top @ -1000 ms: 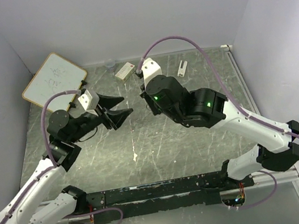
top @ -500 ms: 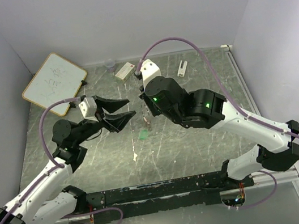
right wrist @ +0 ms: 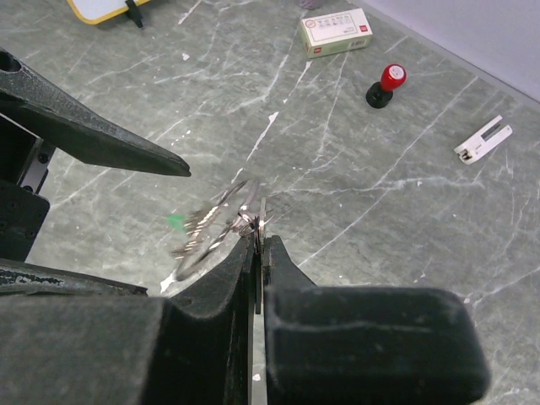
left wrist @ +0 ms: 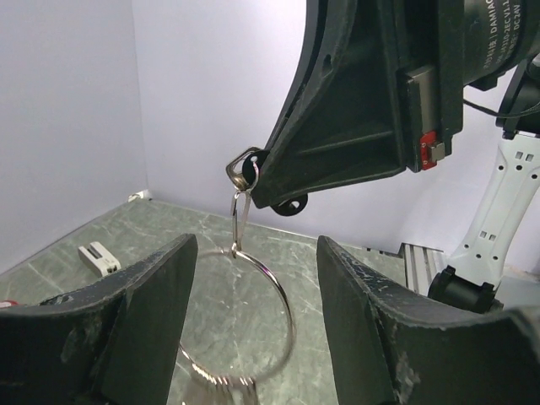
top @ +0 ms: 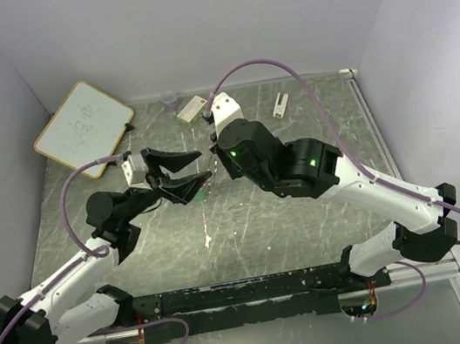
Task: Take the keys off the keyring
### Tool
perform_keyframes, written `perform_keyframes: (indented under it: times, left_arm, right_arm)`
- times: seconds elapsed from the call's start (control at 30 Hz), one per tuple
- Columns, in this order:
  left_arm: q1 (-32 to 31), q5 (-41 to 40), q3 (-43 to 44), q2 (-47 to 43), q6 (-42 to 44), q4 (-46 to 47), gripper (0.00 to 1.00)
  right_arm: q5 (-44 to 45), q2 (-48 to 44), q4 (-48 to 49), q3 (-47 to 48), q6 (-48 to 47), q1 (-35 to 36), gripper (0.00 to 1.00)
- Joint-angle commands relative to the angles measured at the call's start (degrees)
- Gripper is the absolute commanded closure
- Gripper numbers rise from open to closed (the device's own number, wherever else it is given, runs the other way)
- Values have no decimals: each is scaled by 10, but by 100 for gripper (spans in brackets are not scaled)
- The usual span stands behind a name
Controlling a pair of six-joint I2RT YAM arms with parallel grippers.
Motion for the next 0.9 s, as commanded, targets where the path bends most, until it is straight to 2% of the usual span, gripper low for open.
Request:
perform_keyframes:
  times: [0.0, 0.3, 0.43, 0.87]
  left_arm:
    - [-11, 8, -4, 20, -7, 69, 30]
    - [-41, -12, -11, 62, 9, 108, 30]
    - [-66, -32, 8, 80, 46, 90, 30]
    - [-120, -190, 10, 79, 116, 71, 29]
  right_arm:
    - [11, 0, 24, 1, -7, 4, 100]
    - [11, -1, 30, 0, -6, 4, 100]
    - [9, 4, 30, 4, -7, 5, 100]
    - [7, 12, 38, 3, -11, 6, 100]
